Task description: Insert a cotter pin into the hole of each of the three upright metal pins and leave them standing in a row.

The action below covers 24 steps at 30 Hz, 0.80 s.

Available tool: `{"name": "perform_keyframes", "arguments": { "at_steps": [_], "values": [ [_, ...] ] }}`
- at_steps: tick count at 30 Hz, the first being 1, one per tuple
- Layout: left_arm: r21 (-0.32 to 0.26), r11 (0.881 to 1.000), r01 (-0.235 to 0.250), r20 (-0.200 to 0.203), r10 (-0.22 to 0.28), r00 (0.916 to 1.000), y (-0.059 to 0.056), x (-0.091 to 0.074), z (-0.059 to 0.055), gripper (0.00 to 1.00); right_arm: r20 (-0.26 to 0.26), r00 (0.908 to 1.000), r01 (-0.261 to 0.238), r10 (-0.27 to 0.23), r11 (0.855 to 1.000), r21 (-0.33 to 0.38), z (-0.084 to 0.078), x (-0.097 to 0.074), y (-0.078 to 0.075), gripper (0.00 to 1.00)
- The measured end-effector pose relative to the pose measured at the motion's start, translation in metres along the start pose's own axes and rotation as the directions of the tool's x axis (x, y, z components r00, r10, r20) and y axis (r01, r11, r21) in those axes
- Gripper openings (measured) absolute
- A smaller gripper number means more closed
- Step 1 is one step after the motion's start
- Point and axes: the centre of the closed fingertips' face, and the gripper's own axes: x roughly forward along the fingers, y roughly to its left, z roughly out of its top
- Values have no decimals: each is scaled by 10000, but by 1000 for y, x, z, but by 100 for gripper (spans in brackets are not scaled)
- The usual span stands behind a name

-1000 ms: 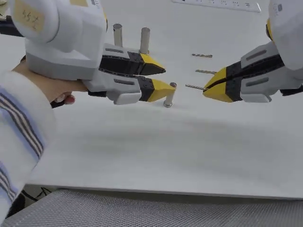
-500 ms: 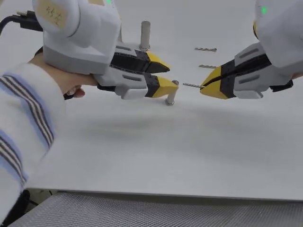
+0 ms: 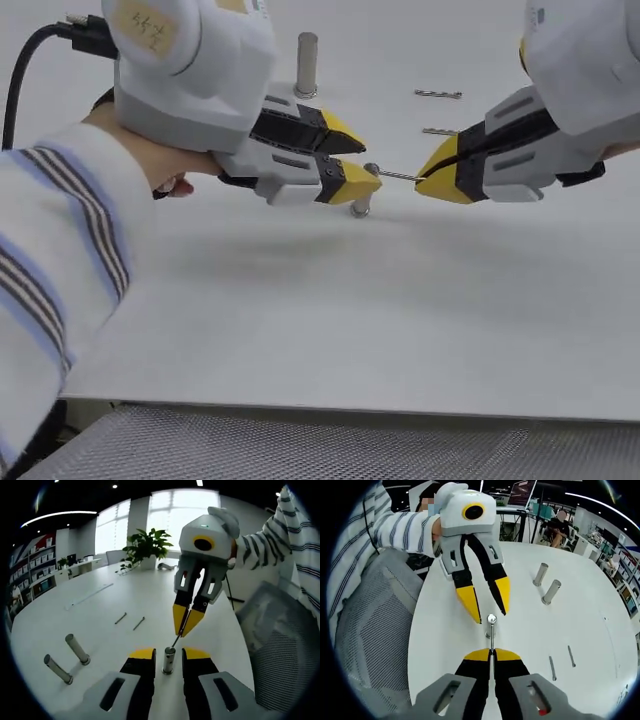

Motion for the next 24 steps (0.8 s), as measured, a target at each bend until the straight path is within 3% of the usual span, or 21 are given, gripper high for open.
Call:
{"name": "perform_keyframes", "arguments": {
  "at_steps": [6, 24],
  "values": [
    [-24, 9999, 145, 3, -145, 9999, 3, 6, -1, 6, 38, 10000, -64, 64, 10000, 31, 1, 2, 1, 0],
    [34, 9999, 151, -51, -151, 9999, 2, 10, -2, 5, 320, 9994, -136, 135, 9999, 56, 13, 8, 4, 0]
  ]
}}
